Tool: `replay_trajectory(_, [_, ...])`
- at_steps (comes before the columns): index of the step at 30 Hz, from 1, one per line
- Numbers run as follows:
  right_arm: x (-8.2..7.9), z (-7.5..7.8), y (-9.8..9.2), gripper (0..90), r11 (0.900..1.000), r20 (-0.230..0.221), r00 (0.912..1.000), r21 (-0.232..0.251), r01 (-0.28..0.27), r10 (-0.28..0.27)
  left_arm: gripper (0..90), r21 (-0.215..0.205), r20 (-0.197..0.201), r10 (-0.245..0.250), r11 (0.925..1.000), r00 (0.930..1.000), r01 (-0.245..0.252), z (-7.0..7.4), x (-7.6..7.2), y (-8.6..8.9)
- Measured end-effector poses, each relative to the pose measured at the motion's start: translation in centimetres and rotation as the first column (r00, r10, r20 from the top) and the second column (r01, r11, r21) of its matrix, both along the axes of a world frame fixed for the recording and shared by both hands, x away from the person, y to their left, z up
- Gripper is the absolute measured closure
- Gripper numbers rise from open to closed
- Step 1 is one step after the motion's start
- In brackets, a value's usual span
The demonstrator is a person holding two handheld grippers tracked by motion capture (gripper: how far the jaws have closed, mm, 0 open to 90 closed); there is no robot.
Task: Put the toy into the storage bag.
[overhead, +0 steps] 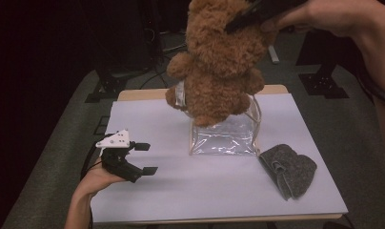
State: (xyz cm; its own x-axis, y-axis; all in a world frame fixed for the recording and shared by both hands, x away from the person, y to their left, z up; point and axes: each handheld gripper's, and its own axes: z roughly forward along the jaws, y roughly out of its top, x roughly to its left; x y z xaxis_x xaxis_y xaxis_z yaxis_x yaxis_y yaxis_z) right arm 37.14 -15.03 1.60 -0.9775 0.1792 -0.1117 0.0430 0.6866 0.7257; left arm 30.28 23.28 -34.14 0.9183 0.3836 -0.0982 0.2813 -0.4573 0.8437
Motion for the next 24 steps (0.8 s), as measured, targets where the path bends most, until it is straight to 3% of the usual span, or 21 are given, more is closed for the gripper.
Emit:
replay_trajectory(4, [3.0,0.1,-0.8,65.6,0.996,0.003,0.9959,-0.003,0.09,-0.09,10.4,-0.003,-0.006,0.002,1.0,1.0,-0.002,-0.3,-0.2,0.4])
replay_trajectory(7, [4.1,-0.1,-1.2,65.4,0.992,0.001,0.9924,-0.006,0.123,-0.123,10.4,-0.004,-0.012,0.004,1.0,0.9999,-0.004,-0.5,-0.3,0.6])
replay_trajectory(9, [5.8,-0.9,-1.8,65.5,0.986,-0.009,0.9856,-0.011,0.169,-0.169,10.3,-0.007,-0.019,0.008,0.9999,0.9998,-0.008,-0.7,-0.3,0.7])
replay_trajectory(17, [8.9,-3.7,-2.6,65.4,0.977,-0.059,0.9749,-0.015,0.214,-0.214,10.0,0.002,-0.026,0.006,1.0,0.9996,-0.006,-0.7,-0.4,0.7])
replay_trajectory(24, [9.7,-4.6,-2.1,65.4,0.974,-0.065,0.9718,-0.028,0.225,-0.227,10.0,0.003,-0.027,-0.003,1.0,0.9996,0.003,-0.7,-0.3,0.4])
